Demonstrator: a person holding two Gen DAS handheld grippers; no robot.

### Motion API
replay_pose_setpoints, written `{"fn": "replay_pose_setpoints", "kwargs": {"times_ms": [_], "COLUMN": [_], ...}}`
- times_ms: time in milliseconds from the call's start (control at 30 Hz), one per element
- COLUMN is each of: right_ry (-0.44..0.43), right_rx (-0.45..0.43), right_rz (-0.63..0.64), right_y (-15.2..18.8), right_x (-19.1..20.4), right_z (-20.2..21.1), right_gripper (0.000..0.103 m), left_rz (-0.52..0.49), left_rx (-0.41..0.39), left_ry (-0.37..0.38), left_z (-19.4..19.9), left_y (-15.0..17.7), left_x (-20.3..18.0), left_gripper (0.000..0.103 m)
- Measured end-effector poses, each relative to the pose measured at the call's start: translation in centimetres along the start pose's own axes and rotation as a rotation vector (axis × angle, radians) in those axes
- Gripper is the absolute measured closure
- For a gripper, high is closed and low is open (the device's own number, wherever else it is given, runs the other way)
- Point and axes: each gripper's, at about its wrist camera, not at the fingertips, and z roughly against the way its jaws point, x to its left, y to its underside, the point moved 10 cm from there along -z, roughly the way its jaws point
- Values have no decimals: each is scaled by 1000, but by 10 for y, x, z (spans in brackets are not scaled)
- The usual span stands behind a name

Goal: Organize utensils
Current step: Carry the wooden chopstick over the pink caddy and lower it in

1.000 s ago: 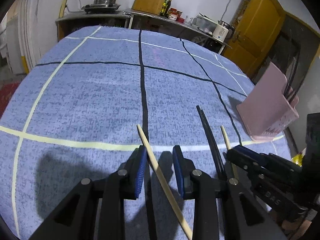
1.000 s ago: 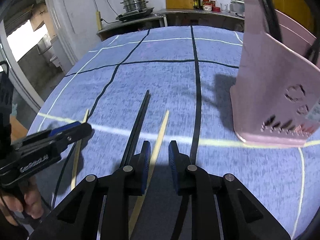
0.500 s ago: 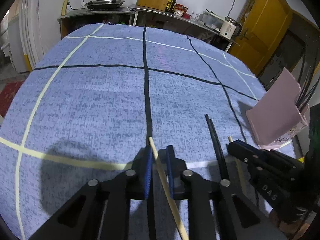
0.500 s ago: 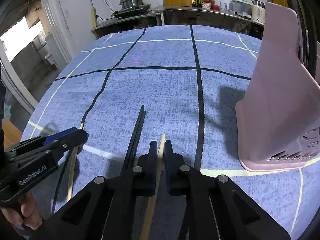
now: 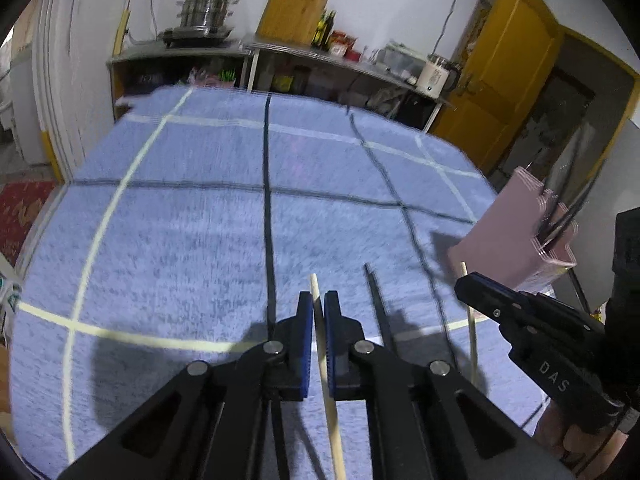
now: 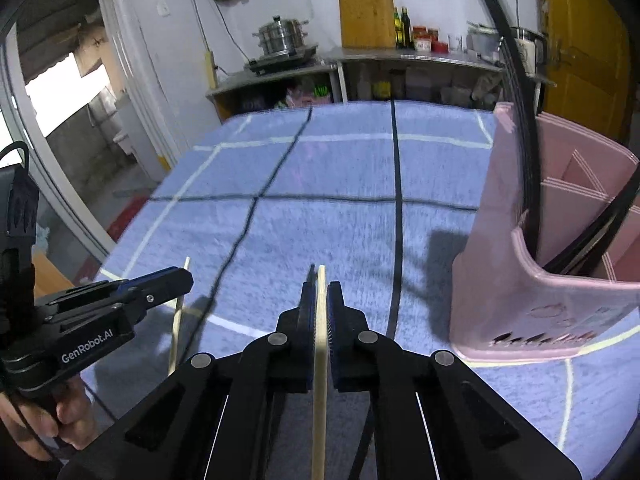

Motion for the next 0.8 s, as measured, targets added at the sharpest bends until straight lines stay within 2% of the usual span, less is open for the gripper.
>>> {"fn": "replay_pose_setpoints", "kwargs": {"times_ms": [267, 433, 800], "right_ry": [-6, -6, 6], "right_rx": [-107, -157, -172], "right_rz": [6, 4, 2], "right_y": [-24, -31, -22], "right_x": [4, 3, -3], "right_z": [55, 82, 104], "right_gripper": [97, 97, 97], "left_rz": [-48, -70, -108], "left_rx": [-114, -158, -164], "left_ry": [38, 47, 57], "left_z": [60, 82, 92], "left_y": [-31, -40, -35], "left_x": [-24, -35, -53], "left_gripper": [98, 98, 98]}}
